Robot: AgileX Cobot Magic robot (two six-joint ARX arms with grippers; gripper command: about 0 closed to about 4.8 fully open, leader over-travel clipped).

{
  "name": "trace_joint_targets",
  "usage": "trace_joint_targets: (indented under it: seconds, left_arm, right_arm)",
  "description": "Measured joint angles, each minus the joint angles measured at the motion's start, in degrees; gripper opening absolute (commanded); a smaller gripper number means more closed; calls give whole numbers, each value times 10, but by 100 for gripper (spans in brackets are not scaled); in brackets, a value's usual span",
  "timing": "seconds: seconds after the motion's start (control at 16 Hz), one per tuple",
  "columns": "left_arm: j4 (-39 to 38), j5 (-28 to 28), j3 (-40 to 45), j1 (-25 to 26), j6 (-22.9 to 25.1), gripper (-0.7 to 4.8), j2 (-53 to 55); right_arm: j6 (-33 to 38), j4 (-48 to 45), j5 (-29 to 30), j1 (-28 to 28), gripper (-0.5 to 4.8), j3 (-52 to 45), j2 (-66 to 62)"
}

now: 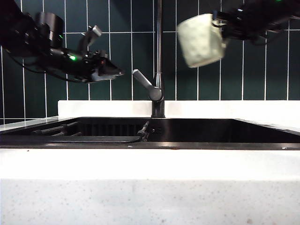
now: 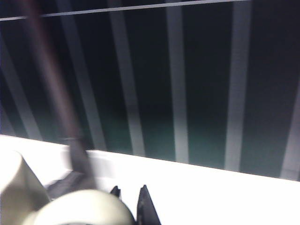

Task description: Pick up the mug next to the sink, go to the faucet to get some water, pour the water into the sink, and finally put the mug back to its place.

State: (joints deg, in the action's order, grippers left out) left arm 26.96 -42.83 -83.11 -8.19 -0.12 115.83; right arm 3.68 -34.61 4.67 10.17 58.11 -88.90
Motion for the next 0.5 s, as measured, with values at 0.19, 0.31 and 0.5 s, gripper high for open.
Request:
trace_joint_targets:
  seconds: [0.19,0.31,0.5]
  left_arm:
    - [0,-33,-60,-14,-8,242,46]
    - [0,-37,-85,-24,-8,242,66]
    - [1,-35,-124,-31,-8,242,93]
  right_arm:
    - [35,31,16,33,-1,31,-19]
    - [45,43,16,54,-1,47,-35]
    - [59,67,31,79,-1,97,-59]
